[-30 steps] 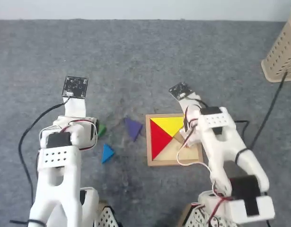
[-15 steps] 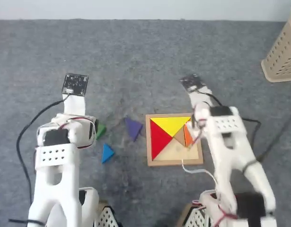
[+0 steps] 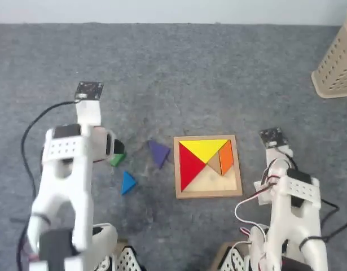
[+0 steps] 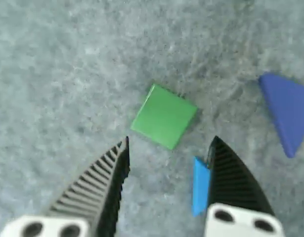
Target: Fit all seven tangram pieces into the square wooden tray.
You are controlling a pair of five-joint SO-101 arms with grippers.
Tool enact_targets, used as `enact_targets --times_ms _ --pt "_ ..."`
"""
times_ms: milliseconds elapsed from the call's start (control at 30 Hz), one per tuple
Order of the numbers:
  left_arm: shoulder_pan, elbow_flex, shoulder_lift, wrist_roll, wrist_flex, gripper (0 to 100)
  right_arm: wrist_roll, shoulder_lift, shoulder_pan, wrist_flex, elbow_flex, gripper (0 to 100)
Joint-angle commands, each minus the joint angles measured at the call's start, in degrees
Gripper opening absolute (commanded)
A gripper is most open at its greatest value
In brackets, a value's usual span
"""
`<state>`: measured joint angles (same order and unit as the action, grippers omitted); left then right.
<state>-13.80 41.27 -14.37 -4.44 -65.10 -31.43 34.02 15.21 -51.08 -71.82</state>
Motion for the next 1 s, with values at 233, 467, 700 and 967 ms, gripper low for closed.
enact_targets --times_ms 233,467,700,967 --pt "-0.6 -19.5 21.5 -21.4 -4.4 25 -2.5 2.4 1.2 1.4 -1.2 9.1" --pt "-0.5 -21.8 27.2 -24.4 -6.4 25 -2.5 2.4 1.2 1.5 -1.2 9.1" --pt "-0.7 -21.8 32.4 -24.4 -4.5 21 -2.5 2.4 1.2 1.5 -1.2 9.1" --pt "-0.2 -21.8 32.4 -24.3 -4.4 11 -2.5 2.4 1.2 1.5 -1.2 9.1"
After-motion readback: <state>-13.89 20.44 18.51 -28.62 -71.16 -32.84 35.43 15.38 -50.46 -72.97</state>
